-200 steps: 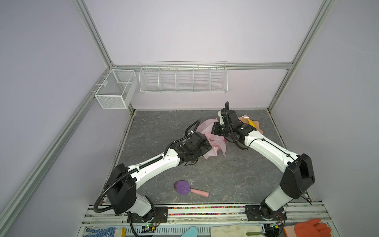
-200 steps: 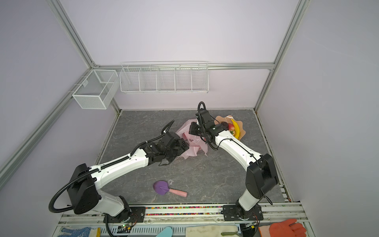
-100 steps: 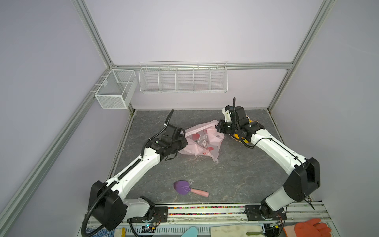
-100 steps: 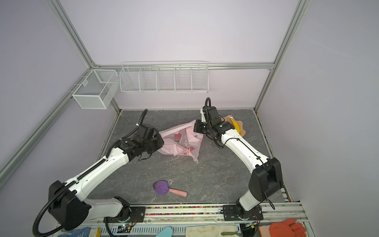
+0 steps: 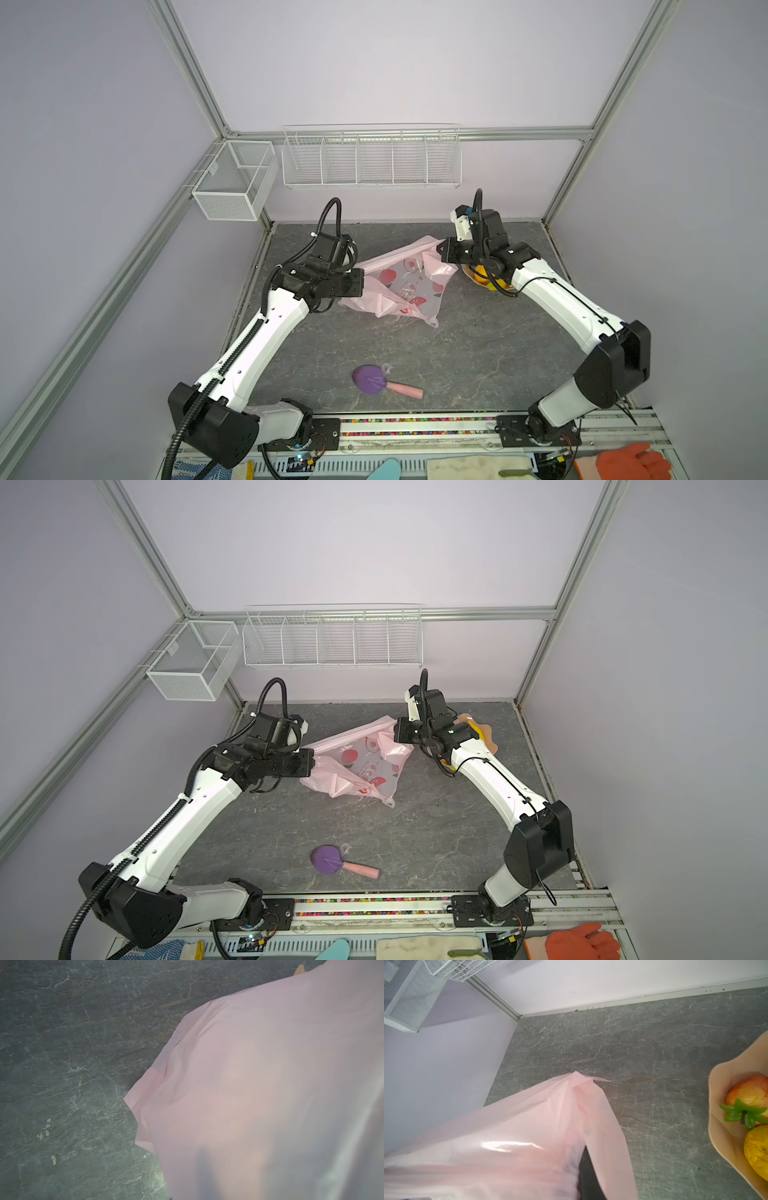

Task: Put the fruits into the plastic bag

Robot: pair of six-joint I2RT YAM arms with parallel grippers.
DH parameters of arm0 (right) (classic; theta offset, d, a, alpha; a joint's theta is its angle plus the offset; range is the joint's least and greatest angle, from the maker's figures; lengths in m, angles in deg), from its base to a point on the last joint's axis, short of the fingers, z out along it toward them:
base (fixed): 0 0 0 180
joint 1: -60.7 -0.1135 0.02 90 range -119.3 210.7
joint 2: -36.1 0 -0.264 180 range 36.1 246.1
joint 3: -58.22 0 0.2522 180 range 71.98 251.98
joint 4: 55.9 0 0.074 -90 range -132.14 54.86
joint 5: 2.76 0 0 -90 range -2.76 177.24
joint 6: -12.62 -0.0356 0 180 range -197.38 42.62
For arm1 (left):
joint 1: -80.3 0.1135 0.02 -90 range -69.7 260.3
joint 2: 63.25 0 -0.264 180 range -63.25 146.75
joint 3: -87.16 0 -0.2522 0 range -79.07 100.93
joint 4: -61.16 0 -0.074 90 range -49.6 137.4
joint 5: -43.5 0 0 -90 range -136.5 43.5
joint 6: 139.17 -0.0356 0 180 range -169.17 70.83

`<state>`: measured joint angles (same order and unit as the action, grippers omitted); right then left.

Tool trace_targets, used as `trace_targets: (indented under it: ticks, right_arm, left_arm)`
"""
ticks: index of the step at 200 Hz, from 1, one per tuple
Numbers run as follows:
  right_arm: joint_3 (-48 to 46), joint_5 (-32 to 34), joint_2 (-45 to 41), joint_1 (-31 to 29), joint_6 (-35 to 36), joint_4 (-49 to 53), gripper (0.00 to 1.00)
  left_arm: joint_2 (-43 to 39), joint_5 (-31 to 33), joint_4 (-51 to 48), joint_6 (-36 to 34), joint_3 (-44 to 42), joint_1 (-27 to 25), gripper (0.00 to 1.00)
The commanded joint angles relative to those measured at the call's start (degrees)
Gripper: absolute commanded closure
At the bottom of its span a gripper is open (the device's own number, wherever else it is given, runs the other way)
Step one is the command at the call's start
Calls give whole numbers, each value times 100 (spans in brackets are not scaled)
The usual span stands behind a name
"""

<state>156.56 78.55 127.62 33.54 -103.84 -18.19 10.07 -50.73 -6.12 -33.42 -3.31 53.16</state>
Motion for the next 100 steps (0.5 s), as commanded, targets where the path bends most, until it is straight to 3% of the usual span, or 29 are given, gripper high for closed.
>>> trace_targets:
  ticks: [1, 27, 61, 100]
  right_arm:
    - [508, 457, 563, 536, -41, -110, 92]
    - [1264, -409, 1603, 550, -151, 208, 81]
    - [2005, -972, 2569, 546, -246, 430, 69]
    - [1770, -876, 2454, 608, -68, 369, 28]
  left_arm:
    - [-392, -370, -573, -204, 129, 221, 100]
    - [-348, -839, -123, 402, -235, -43, 100]
    - [-180, -838, 336, 1049, -416, -523, 100]
    - [173, -645, 532, 1350, -360, -560, 100]
